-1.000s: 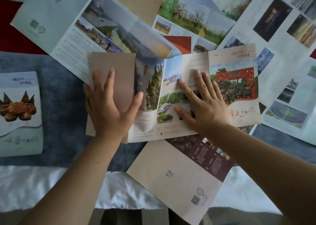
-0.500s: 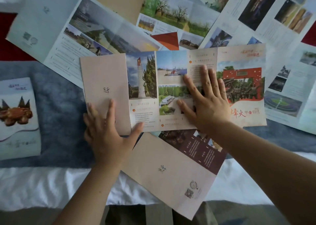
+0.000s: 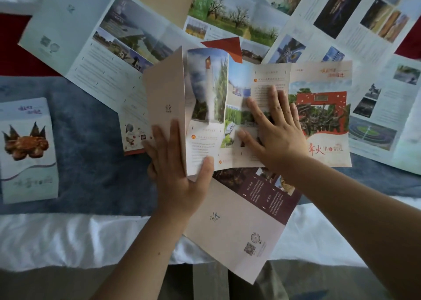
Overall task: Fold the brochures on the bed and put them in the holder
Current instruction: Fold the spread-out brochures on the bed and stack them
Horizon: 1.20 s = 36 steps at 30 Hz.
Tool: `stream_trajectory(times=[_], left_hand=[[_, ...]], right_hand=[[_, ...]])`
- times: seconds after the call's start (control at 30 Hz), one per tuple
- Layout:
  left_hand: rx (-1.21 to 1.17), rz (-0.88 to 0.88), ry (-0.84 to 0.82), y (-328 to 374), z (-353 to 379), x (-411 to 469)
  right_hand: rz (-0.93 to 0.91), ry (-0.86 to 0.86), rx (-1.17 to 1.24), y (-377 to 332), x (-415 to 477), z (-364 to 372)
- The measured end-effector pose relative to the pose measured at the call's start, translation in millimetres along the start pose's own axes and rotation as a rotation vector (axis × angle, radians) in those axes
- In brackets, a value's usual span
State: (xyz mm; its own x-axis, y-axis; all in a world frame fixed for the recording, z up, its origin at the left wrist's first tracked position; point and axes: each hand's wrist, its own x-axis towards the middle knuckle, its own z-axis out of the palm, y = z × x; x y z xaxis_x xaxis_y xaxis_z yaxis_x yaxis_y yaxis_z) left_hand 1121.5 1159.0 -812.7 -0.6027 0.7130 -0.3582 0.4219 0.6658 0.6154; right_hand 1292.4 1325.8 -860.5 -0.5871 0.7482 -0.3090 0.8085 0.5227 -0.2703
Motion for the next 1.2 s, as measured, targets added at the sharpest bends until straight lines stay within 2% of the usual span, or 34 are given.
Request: stream_trajectory(times=[0.1,0.2,0.27,0.37,0.5,0.63,0.73,0.83,0.97,1.2], left_hand=[[-0.159,0.152,0.065,15,2,-1],[-0.412,0.117,0.071,26,4,-4],[-0.467,0.128,0.050,28,5,-6],[-0.319,0.179,0.054,24,6,-4],[0.051,0.107,0.009,6,1,14],[0.216,0.025,-0.008,-8,-5,40],[0.357,0.020,-0.004,-13,-8,60],[0.388,-0.010,0.024,-12,-7,78],[0.378,-0.067,0.061,-9,0,89],[0.401,-0.023,0.129,-23,-2,88]], right_hand=[[-0.019,-0.055,0.021,4,-6,-10],[-0.021,-0.082,0.029,5,-12,-15],[-0.020,-0.082,0.037,4,-13,-16],[0.007,-0.063,0.043,4,-12,-16],[-0.002,-0.038,-0.054,0,-11,-14],[-0.030,-0.019,-0.081,-13,-7,-14],[-0.028,-0.024,-0.005,-26,0,-15],[-0.005,-0.042,0.062,-36,7,-15],[-0.053,-0.039,0.014,-49,10,-10],[-0.129,-0.047,-0.040,-56,10,8]])
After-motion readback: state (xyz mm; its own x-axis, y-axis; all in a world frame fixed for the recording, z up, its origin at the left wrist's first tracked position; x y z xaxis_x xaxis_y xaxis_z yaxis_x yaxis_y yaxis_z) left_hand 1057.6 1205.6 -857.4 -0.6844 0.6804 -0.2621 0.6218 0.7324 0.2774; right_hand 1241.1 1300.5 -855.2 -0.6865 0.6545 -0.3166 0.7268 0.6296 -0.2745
